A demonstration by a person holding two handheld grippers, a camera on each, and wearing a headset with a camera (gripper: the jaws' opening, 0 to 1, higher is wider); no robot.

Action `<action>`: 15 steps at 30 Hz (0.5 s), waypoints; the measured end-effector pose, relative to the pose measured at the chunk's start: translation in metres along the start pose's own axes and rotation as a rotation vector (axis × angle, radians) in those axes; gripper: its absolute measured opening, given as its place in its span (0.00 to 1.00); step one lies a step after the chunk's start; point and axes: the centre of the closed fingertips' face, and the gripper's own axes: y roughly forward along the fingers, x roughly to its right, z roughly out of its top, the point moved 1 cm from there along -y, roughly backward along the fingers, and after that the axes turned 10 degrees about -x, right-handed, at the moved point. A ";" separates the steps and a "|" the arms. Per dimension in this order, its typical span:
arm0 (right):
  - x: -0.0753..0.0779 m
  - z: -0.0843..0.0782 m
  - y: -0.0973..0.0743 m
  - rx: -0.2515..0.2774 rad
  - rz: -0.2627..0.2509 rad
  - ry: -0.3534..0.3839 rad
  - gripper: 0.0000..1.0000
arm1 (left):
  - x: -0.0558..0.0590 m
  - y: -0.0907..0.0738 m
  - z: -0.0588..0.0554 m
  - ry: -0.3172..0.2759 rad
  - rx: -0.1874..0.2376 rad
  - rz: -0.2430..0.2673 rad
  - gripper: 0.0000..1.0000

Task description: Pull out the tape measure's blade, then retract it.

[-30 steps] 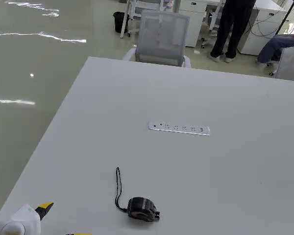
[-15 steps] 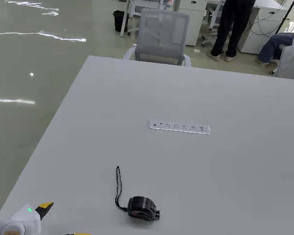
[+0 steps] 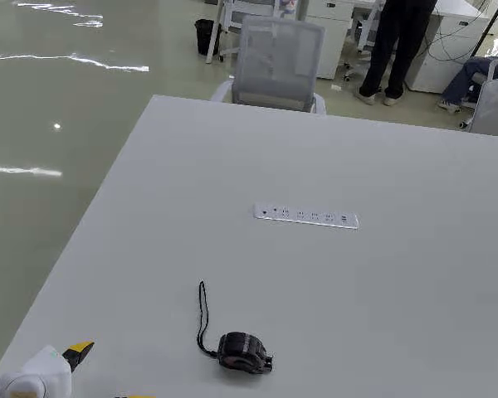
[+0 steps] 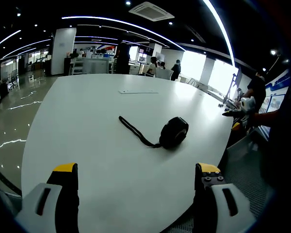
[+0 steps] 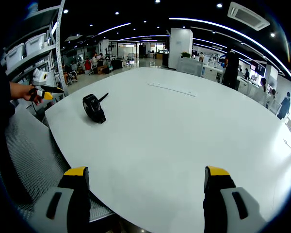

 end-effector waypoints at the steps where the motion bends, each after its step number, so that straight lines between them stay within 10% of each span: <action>1: 0.000 0.000 0.000 -0.001 0.000 0.000 1.00 | 0.000 0.000 0.000 0.000 0.000 0.000 0.99; 15: -0.004 -0.003 0.000 -0.017 0.010 0.012 1.00 | 0.000 0.000 0.001 0.000 0.004 0.001 0.99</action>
